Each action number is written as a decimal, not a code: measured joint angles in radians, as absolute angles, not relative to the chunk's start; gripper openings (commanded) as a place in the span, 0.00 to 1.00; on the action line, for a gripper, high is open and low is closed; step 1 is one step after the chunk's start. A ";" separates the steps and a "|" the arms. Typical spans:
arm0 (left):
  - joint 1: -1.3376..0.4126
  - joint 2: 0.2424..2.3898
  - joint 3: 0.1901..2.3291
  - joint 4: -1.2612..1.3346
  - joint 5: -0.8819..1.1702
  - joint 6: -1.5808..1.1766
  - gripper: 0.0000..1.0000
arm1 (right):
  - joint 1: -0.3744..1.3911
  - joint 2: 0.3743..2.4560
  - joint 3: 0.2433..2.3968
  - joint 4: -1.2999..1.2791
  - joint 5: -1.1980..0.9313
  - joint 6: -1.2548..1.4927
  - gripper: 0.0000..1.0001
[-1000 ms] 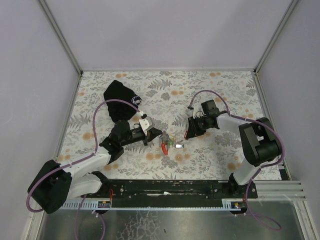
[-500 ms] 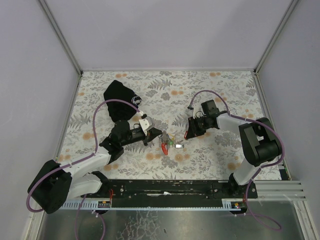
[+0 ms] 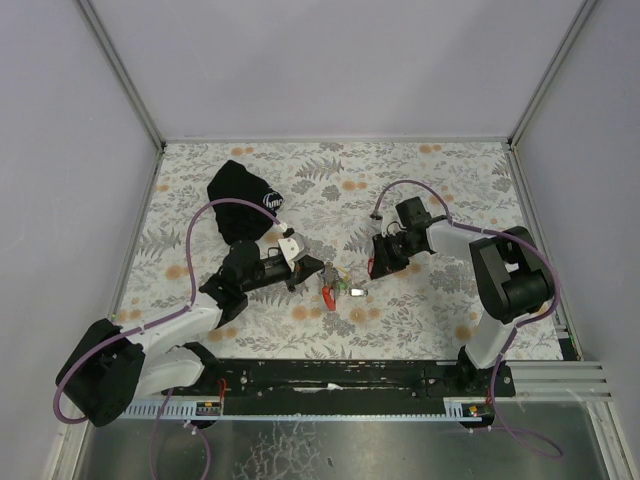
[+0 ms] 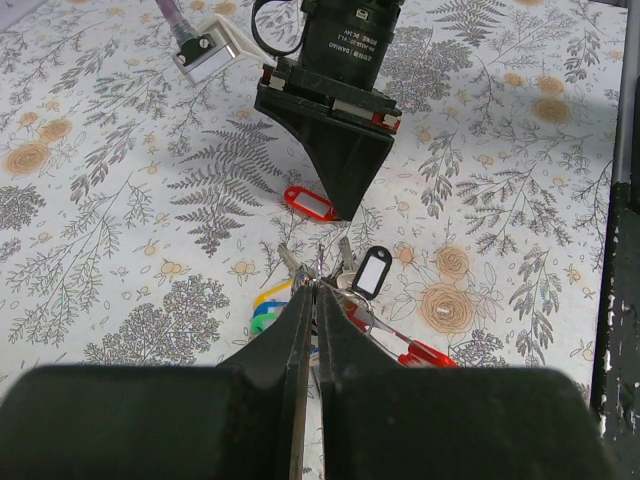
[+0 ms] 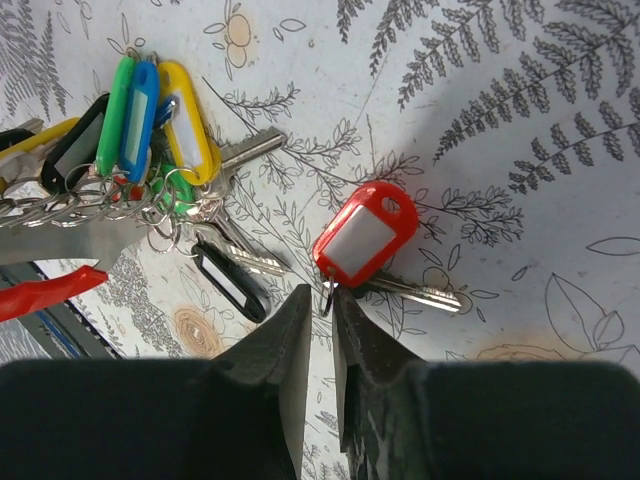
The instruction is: Put the keys on the keyring
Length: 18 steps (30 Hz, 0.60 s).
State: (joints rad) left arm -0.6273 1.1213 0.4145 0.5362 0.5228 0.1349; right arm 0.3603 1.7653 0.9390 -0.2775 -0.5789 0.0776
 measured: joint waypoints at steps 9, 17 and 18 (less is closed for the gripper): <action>-0.627 1.129 0.414 0.537 0.523 0.135 0.00 | 0.367 1.766 0.955 -0.334 -0.541 0.072 0.20; -0.627 1.130 0.414 0.538 0.523 0.135 0.00 | 0.384 1.769 0.968 -0.351 -0.532 0.065 0.09; -0.627 1.130 0.414 0.538 0.523 0.135 0.00 | 0.387 1.770 0.968 -0.354 -0.532 0.062 0.07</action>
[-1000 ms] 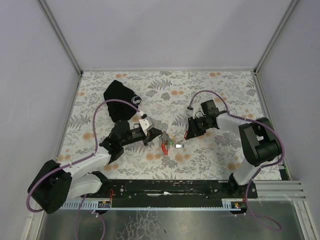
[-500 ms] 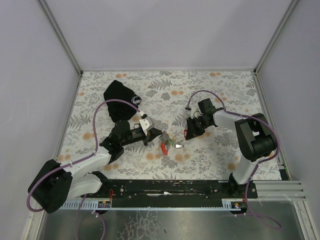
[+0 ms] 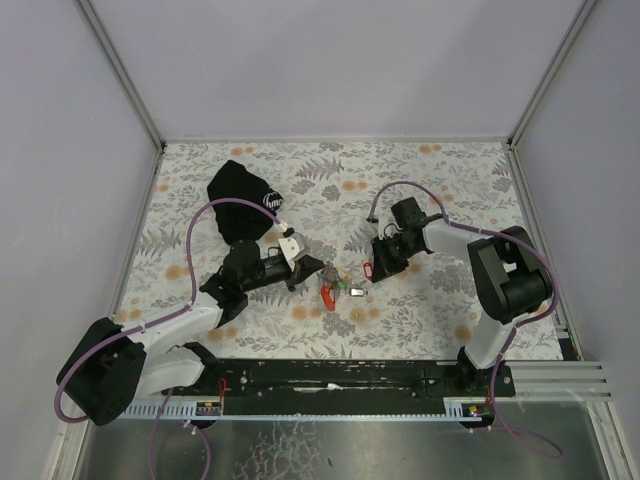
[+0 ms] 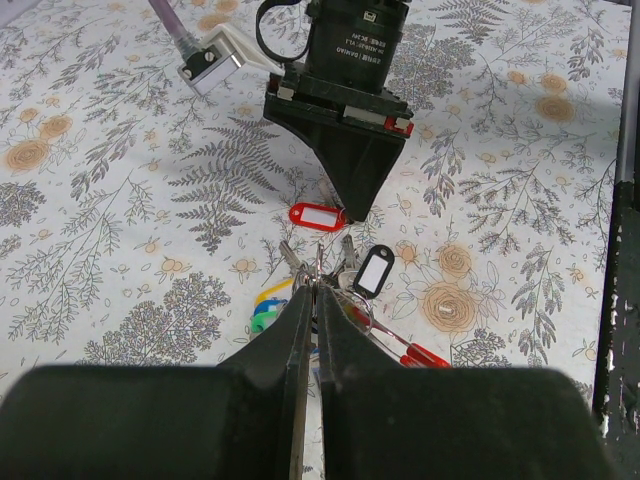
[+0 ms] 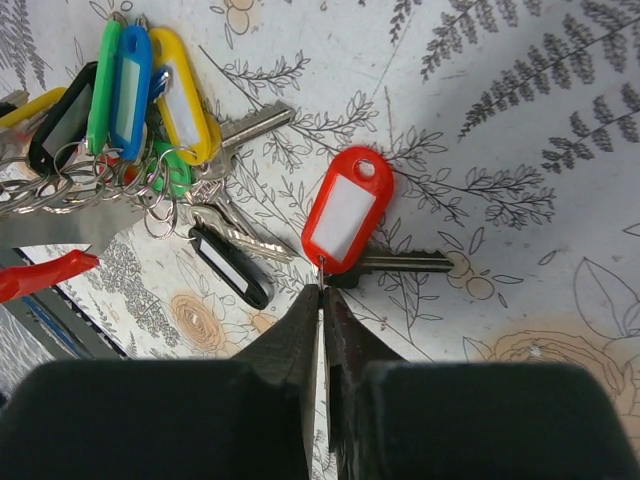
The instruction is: Put the keys on the keyring
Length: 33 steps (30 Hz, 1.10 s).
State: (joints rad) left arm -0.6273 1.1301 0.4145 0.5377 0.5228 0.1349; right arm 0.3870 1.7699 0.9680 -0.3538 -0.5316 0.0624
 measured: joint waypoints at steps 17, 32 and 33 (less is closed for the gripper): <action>-0.627 1.130 0.414 0.538 0.522 0.168 0.00 | 0.448 1.425 0.890 -0.214 -0.471 -0.109 0.00; -0.627 1.119 0.414 0.539 0.614 0.338 0.00 | 0.488 1.134 0.623 0.153 -0.641 -0.437 0.00; -0.627 1.119 0.414 0.538 0.624 0.344 0.00 | 0.503 1.116 0.601 0.181 -0.641 -0.453 0.00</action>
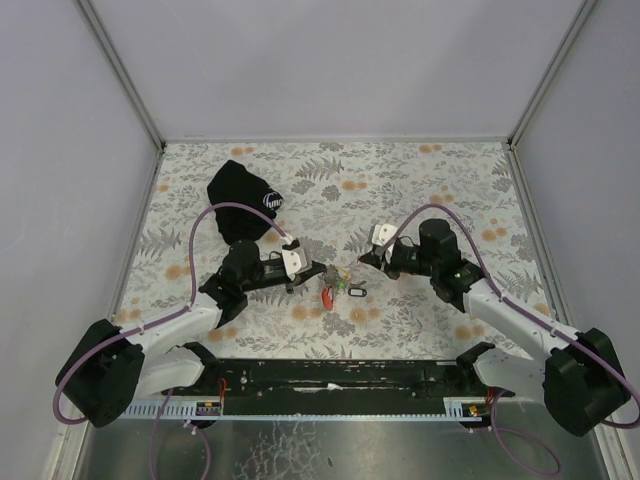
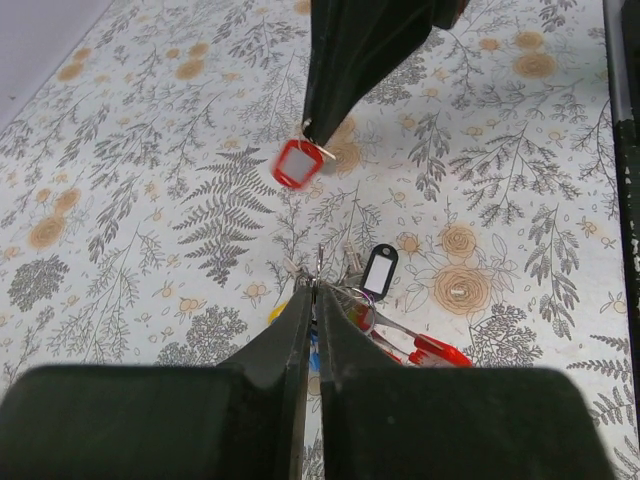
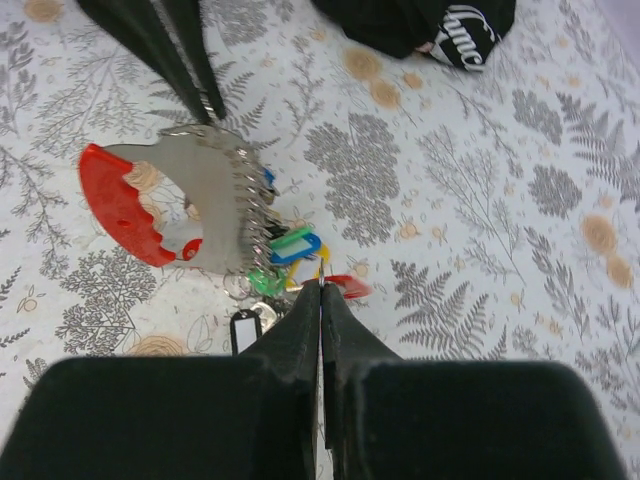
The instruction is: Put the keys on the keyring
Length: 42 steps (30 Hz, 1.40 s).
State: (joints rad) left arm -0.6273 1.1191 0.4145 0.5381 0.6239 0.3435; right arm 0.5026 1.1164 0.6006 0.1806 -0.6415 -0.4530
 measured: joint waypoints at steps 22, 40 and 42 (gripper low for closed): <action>-0.627 1.137 0.414 0.553 0.700 0.348 0.00 | 0.750 1.069 0.488 0.414 -0.523 -0.604 0.00; -0.627 1.152 0.414 0.575 0.720 0.346 0.00 | 0.786 1.073 0.488 0.392 -0.456 -0.640 0.00; -0.627 1.153 0.414 0.577 0.720 0.346 0.00 | 0.788 1.073 0.488 0.384 -0.455 -0.640 0.00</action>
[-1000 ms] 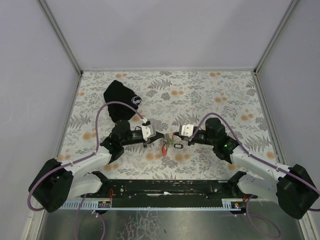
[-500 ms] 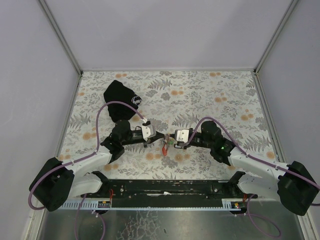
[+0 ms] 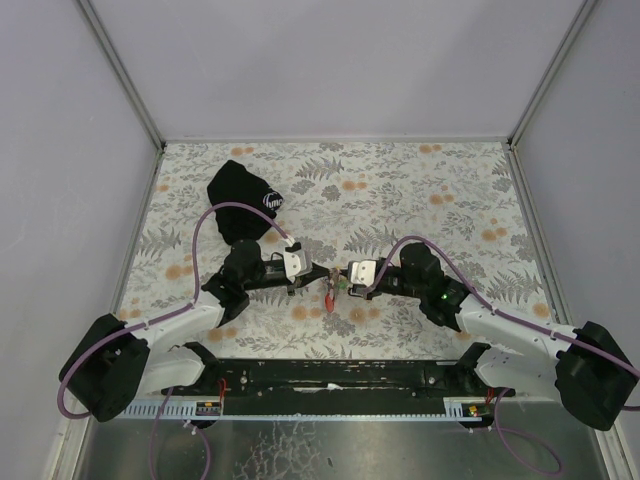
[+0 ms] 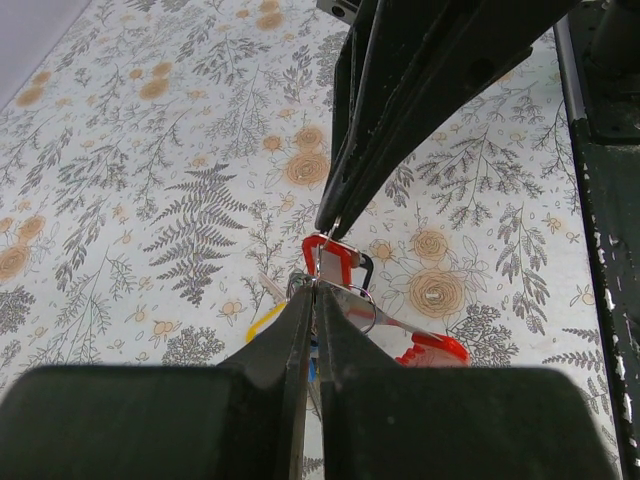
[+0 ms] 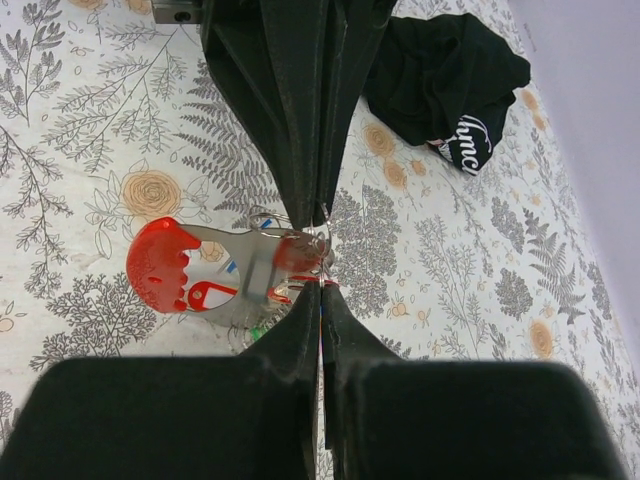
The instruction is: Put the keys on the keyring
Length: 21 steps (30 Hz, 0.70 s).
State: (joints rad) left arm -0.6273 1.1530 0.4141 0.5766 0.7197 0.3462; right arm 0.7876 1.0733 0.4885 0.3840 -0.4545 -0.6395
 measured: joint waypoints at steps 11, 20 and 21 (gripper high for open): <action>-0.627 1.157 0.414 0.583 0.720 0.346 0.00 | 0.792 1.074 0.488 0.347 -0.452 -0.639 0.00; -0.627 1.165 0.414 0.590 0.727 0.346 0.00 | 0.793 1.061 0.488 0.350 -0.435 -0.632 0.00; -0.627 1.167 0.414 0.591 0.728 0.346 0.00 | 0.793 1.061 0.488 0.350 -0.434 -0.631 0.00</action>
State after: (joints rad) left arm -0.6273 1.1671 0.4141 0.5907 0.7280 0.3462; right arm 0.7933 1.0607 0.4885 0.3500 -0.4343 -0.6312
